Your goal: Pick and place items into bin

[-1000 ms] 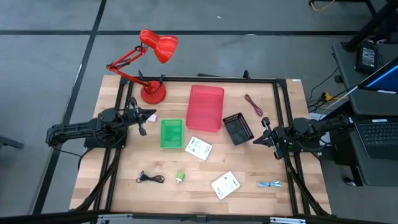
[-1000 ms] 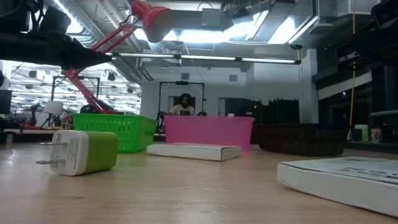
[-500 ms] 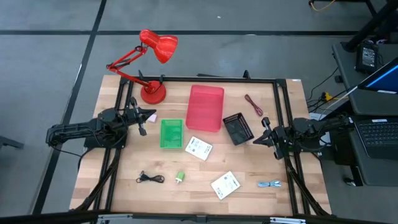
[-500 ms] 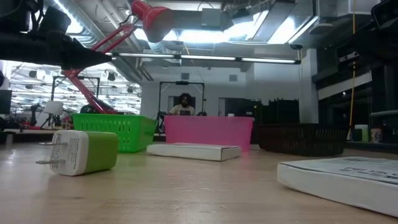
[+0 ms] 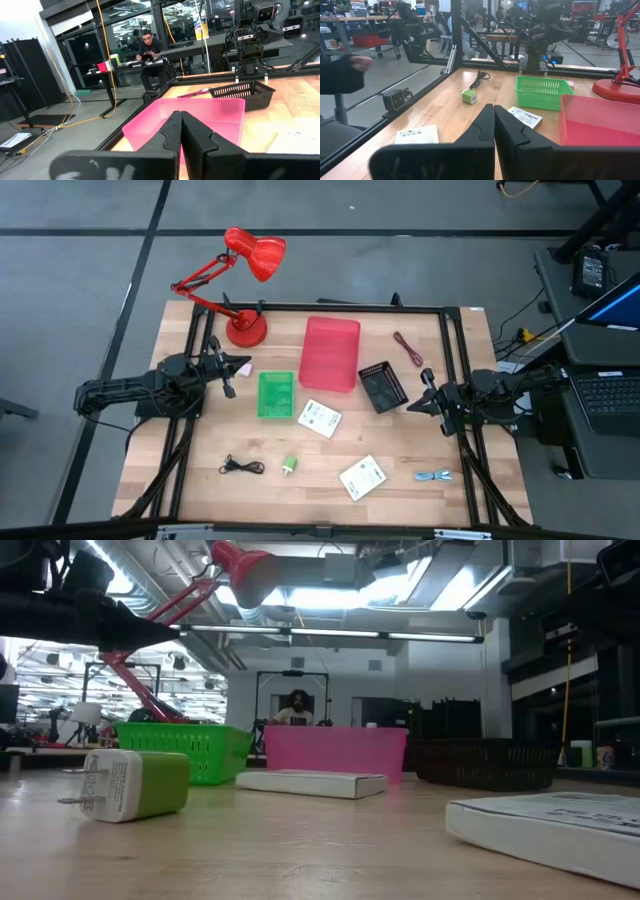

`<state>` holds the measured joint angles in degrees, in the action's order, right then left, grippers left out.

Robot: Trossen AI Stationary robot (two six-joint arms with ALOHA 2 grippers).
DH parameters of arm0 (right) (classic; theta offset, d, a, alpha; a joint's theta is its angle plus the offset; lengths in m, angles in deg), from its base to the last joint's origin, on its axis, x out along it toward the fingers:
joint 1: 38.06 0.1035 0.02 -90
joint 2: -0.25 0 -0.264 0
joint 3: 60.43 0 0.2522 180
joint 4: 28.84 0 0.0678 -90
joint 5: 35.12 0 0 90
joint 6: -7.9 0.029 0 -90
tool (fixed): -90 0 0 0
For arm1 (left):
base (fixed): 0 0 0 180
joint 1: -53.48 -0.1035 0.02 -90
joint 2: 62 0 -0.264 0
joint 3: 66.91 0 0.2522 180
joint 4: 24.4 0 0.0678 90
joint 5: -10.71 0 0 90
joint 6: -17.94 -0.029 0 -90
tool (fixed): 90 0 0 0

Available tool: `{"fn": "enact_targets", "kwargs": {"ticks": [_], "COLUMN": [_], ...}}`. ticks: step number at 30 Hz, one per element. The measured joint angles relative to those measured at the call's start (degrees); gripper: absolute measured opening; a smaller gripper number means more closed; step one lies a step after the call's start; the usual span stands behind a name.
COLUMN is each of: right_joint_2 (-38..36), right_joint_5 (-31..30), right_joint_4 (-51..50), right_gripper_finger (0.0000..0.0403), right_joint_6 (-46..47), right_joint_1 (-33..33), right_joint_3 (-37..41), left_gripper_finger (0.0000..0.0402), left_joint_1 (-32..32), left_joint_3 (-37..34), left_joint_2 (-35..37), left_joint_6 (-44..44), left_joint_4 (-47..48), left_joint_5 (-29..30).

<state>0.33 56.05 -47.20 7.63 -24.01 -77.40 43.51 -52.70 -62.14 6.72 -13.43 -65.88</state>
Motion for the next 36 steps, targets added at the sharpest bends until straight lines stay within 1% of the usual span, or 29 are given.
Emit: {"fn": "enact_targets", "kwargs": {"ticks": [26,30,36], "right_joint_2": [0.00,0.00,0.02], "right_joint_5": [0.00,0.00,0.01], "right_joint_4": [0.17,0.17,-0.37], "right_gripper_finger": [0.0000,0.0000,0.0000], "right_joint_6": [0.00,0.00,0.24], "right_joint_1": [0.00,0.02,0.02], "right_joint_3": [0.00,0.00,-0.01], "left_gripper_finger": [0.0003,0.0003,0.0003], "left_joint_1": [-0.01,0.00,0.00], "left_joint_3": [0.00,0.02,0.01], "left_joint_2": [0.00,0.00,0.02], "left_joint_6": [0.02,1.41,1.51], "left_joint_4": [-0.02,-0.06,-0.26], "left_joint_5": [0.00,-0.05,-2.67]}}
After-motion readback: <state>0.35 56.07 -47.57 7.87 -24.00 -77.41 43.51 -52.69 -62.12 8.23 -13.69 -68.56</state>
